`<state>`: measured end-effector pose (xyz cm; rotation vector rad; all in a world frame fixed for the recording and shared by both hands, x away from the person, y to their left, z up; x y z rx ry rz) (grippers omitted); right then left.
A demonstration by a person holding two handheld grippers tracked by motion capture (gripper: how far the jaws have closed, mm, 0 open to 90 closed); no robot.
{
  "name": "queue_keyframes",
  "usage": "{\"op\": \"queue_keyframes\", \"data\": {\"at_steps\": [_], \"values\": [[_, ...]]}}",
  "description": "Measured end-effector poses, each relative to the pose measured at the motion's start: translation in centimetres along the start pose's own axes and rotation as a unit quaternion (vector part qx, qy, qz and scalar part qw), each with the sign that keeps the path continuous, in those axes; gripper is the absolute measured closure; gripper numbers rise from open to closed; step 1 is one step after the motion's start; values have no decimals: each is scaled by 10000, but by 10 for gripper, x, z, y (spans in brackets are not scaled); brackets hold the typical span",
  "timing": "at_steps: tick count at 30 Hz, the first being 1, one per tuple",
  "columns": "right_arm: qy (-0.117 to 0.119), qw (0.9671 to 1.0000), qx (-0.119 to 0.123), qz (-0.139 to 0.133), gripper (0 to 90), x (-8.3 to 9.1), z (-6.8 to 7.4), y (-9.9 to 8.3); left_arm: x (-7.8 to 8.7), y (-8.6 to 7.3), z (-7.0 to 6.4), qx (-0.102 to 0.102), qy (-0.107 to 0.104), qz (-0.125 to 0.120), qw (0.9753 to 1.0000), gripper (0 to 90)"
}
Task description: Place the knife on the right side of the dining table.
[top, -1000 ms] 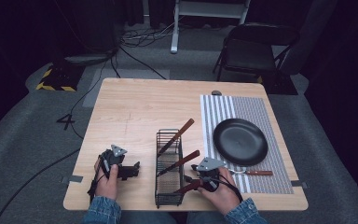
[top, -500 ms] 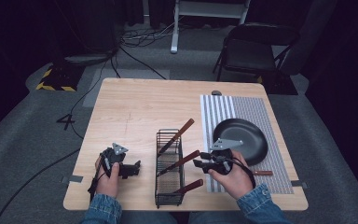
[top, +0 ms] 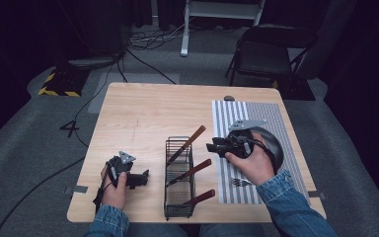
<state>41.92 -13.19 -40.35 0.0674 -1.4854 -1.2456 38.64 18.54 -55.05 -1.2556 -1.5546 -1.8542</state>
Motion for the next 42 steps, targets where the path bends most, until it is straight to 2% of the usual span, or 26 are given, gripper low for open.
{"op": "queue_keyframes", "data": {"at_steps": [6, 9, 16, 21, 22, 24, 25, 26, 27, 29, 32, 34, 36, 38, 40, 42], "values": [[18, 9999, 50, -146, 589, 10, 0, 32, 0, 0, 0, 0, 0, 0, 10000, 0], [25, 9999, 5, -124, 580, 9, -1, 38, 0, 0, 0, -1, -1, 1, 10000, 0], [321, 9992, -233, 5, 575, -14, -4, 49, 0, 1, 0, -19, 7, 10, 10000, 0], [417, 9985, -330, 129, 651, -24, -6, 47, 0, 1, 0, -20, 7, 10, 10000, 0], [597, 9973, -394, 154, 743, -24, -5, 47, 0, 1, 0, -3, 12, 6, 10000, 0], [729, 9965, -392, 140, 774, -21, -3, 49, 0, 1, 0, -4, 7, 3, 10000, 0], [885, 9951, -422, 120, 794, -20, 1, 50, 0, 1, 0, -4, 12, 7, 10000, 0], [885, 9951, -422, 120, 794, -20, 1, 50, 0, 1, 0, -4, 12, 7, 10000, 0], [1003, 9940, -436, 80, 806, -18, 4, 52, 0, 1, 0, -23, 9, 12, 10000, 0], [898, 9958, -164, -18, 810, -10, 15, 59, 0, 1, 0, -18, 7, 10, 10000, 0], [817, 9966, -37, -40, 811, -4, 21, 65, 0, 1, 0, -23, 7, 11, 10000, 0], [717, 9972, 132, -142, 811, 11, 30, 77, 0, 1, 0, -18, 8, 10, 10000, 0], [692, 9974, 145, -164, 811, 15, 31, 79, 0, 1, 0, -9, 10, 8, 10000, 0], [581, 9979, 127, -246, 811, 30, 32, 88, 0, 1, 0, -8, 6, 4, 10000, 0], [550, 9981, 114, -269, 811, 34, 32, 90, 0, 1, 0, -17, 3, 6, 10000, 0], [527, 9977, 33, -419, 811, 50, 30, 98, -1, 1, 0, 2, 5, 0, 10000, 0]]}}
Point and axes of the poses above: each handheld gripper's, and its own axes: x roughly backward along the jaws, y roughly out of its top, z roughly to its left, the point moved 5 cm from there along -x, roughly forward along the jaws, and after that the axes turned 8 degrees about z, right-handed, at the moved point
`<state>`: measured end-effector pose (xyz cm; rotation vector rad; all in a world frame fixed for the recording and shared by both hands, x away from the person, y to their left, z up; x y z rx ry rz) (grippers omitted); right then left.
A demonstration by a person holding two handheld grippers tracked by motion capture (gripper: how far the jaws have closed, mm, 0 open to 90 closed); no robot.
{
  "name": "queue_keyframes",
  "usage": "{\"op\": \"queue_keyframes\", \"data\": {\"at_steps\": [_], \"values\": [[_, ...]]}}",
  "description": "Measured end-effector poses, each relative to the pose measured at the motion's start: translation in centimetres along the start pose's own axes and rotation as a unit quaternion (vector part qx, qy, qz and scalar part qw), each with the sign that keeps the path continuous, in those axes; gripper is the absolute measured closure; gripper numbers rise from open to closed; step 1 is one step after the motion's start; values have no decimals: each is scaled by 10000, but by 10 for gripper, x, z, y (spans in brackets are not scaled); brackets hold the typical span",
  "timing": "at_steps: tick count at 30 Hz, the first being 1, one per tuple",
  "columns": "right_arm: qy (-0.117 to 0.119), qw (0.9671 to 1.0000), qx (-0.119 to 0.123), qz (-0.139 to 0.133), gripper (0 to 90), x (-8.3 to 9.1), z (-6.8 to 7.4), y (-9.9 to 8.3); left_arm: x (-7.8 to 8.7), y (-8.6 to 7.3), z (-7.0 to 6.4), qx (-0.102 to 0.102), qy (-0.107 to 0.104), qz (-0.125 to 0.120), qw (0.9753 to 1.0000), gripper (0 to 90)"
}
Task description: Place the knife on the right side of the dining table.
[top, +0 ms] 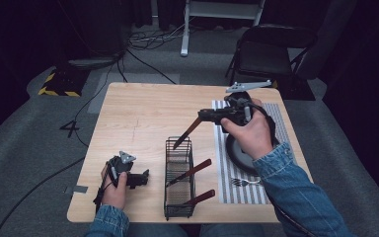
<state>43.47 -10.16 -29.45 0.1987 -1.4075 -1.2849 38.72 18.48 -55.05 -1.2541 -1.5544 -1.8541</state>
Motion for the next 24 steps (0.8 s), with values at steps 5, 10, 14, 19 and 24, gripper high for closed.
{"op": "queue_keyframes", "data": {"at_steps": [5, 10, 14, 19, 24], "values": [[-64, 9998, -57, -154, 811, 23, -3, 10, 0, 0, 0, 9, -30, 0, 10000, 1], [-148, 9995, -42, -272, 811, 41, -7, 18, 0, 0, 0, 7, -10, 15, 10000, 1], [-188, 9986, -118, -484, 811, 62, -17, 27, 0, 0, 1, -4, 0, 15, 10000, 1], [-588, 9960, -213, -640, 811, 76, -39, 31, -1, 2, 1, 30, 3, -9, 10000, 0], [-993, 9925, -431, -573, 811, 77, -73, 28, -1, 2, 1, 8, 16, 5, 10000, 0]]}}
Point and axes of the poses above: each handheld gripper's, and its own axes: x roughly backward along the jaws, y roughly out of its top, z roughly to its left, the point moved 5 cm from there along -x, roughly forward along the jaws, and after that the axes turned 8 degrees about z, right-handed, at the moved point
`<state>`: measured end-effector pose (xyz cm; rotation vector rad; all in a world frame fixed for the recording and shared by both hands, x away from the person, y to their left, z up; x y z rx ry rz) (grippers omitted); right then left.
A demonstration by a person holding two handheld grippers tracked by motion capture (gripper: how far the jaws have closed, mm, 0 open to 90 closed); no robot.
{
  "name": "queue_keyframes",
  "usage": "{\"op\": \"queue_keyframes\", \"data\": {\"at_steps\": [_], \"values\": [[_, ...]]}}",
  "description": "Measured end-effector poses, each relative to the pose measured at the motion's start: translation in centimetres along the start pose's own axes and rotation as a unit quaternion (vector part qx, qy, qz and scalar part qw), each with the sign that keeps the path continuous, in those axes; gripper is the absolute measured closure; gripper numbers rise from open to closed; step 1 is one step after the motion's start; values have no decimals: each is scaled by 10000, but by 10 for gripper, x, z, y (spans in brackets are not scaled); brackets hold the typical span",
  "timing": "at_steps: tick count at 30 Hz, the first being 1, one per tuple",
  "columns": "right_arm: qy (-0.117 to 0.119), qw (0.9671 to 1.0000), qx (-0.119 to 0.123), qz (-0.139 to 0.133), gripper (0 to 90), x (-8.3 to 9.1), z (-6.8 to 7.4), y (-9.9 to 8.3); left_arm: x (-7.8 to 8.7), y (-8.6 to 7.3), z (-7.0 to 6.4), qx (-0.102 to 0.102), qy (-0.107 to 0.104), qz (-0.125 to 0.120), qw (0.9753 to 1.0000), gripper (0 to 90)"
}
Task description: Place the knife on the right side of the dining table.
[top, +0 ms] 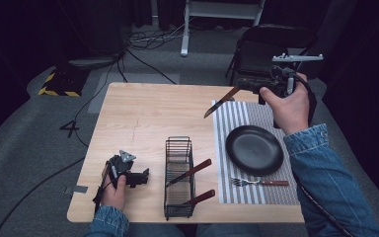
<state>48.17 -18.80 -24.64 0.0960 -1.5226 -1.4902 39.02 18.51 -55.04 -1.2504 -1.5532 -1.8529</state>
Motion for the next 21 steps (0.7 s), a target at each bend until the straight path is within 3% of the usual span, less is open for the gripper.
{"op": "queue_keyframes", "data": {"at_steps": [3, 5, 8, 9, 11, 15, 18, 21], "values": [[-254, 9996, -151, 36, 811, -7, -25, -1, 0, 0, 0, 18, -8, -7, 10000, 0], [-291, 9993, -215, 40, 811, -9, -33, -1, 0, 0, 0, 20, -7, -4, 10000, 0], [-542, 9978, -380, 48, 811, -17, -63, -3, -1, 1, 0, 34, 11, -17, 10000, 0], [-542, 9978, -380, 48, 811, -17, -63, -3, -1, 1, 0, 46, 6, 7, 10000, 0], [-696, 9959, -565, 86, 811, -23, -83, -8, -2, 3, 0, 85, 35, -12, 10000, 0], [-819, 9941, -706, 122, 811, -28, -98, -12, -2, 3, 0, 91, 23, -9, 10000, 0], [-1043, 9913, -770, 246, 811, -40, -116, -20, -2, 3, 0, 92, 24, -9, 10000, 0], [-1018, 9905, -881, 265, 810, -50, -126, -26, -2, 3, 1, 60, 28, 9, 10000, 0]]}}
Point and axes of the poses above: each handheld gripper's, and its own axes: x roughly backward along the jaws, y roughly out of its top, z roughly to its left, the point moved 5 cm from there along -x, roughly forward along the jaws, and after that the axes turned 8 degrees about z, right-handed, at the moved point
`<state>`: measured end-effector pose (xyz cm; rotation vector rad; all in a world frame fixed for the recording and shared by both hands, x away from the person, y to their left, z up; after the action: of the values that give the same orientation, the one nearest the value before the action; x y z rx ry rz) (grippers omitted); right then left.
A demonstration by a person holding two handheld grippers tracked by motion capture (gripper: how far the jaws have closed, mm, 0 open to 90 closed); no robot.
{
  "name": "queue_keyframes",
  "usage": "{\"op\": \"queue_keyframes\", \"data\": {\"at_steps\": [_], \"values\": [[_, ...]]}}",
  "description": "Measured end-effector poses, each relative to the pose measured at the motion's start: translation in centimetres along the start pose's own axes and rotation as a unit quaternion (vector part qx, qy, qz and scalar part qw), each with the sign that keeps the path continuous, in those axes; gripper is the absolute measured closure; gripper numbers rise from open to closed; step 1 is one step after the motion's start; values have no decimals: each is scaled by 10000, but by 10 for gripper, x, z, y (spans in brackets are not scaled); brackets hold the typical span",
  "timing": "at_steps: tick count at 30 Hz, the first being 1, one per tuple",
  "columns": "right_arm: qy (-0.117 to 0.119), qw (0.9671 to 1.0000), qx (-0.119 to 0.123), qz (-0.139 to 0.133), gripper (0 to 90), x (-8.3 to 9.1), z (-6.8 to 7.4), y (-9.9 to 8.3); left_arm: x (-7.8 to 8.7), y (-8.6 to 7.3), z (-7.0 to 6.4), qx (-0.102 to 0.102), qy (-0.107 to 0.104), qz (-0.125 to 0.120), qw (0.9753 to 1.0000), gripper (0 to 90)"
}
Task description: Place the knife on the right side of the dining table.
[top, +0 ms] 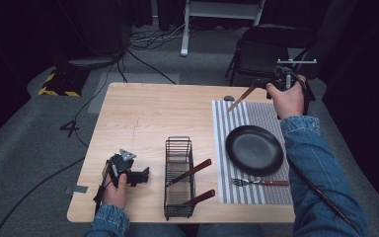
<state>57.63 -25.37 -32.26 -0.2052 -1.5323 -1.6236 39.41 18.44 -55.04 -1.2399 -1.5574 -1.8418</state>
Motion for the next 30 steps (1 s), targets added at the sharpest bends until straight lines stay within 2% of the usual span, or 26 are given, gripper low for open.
{"op": "queue_keyframes", "data": {"at_steps": [4, 8, 18, 20, 24, 27, 30], "values": [[-128, 9997, -33, 181, 811, -21, -8, -8, 0, 0, 0, 26, -3, -18, 10000, 0], [-181, 9994, -85, 287, 810, -34, -12, -14, 0, 0, 0, 18, 3, -18, 10000, 0], [-123, 9988, -314, 360, 809, -47, -19, -23, 0, 0, 0, 19, 1, -17, 10000, 0], [-233, 9985, -370, 329, 800, -47, -24, -24, 0, 0, 0, 19, 1, -17, 10000, 0], [-690, 9959, -416, 400, 745, -46, -37, -30, 0, 0, 0, 19, 1, -16, 10000, 0], [-819, 9937, -624, 436, 720, -46, -48, -35, 0, 0, 0, 18, 1, -16, 10000, 0], [-975, 9916, -718, 464, 691, -46, -57, -40, 0, 0, 0, 17, 1, -16, 10000, 0]]}}
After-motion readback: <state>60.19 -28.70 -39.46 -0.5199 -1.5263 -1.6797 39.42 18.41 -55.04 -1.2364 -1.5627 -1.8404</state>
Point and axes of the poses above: each handheld gripper's, and its own axes: x roughly backward along the jaws, y roughly out of its top, z roughly to its left, the point moved 5 cm from there along -x, roughly forward along the jaws, and after that the axes turned 8 degrees about z, right-handed, at the moved point
